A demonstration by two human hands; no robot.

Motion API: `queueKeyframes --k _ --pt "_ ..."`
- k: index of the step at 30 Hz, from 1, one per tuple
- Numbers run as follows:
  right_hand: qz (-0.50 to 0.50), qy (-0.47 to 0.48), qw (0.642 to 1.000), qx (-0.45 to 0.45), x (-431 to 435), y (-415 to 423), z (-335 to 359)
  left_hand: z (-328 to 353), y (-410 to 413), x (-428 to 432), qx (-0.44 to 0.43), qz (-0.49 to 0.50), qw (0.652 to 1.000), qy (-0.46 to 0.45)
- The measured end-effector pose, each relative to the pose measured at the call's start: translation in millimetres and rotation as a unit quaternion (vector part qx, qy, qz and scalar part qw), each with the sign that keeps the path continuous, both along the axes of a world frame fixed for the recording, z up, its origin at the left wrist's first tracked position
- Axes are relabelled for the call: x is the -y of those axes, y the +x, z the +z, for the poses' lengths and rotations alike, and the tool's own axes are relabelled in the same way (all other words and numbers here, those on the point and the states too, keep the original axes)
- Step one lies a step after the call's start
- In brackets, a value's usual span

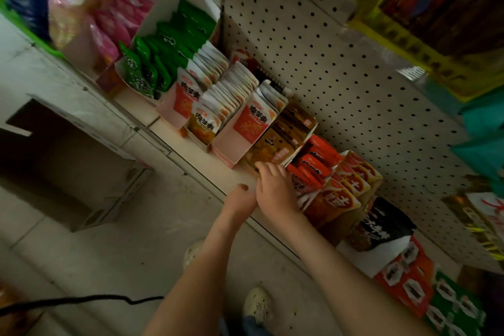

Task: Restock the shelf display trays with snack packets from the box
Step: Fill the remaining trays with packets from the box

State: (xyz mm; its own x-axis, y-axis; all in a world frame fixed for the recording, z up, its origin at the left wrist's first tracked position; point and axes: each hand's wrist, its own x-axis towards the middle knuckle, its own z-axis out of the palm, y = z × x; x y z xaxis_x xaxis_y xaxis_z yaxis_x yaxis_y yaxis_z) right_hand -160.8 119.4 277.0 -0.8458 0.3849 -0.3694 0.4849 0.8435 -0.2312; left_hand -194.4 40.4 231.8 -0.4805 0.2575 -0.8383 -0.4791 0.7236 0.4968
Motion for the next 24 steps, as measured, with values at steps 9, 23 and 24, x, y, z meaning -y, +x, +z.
queueKeyframes --k 9,23,24 --pt "-0.006 0.054 0.99 0.128 4 -21 -16 1 -18 27 0.182 0.203 0.951 0.145" --pt "-0.012 0.001 0.993 0.113 35 -9 -6 8 -7 37 0.201 0.253 0.923 0.209" --pt "-0.009 0.01 0.996 0.089 37 -11 -5 7 -7 37 0.206 0.26 0.919 0.214"
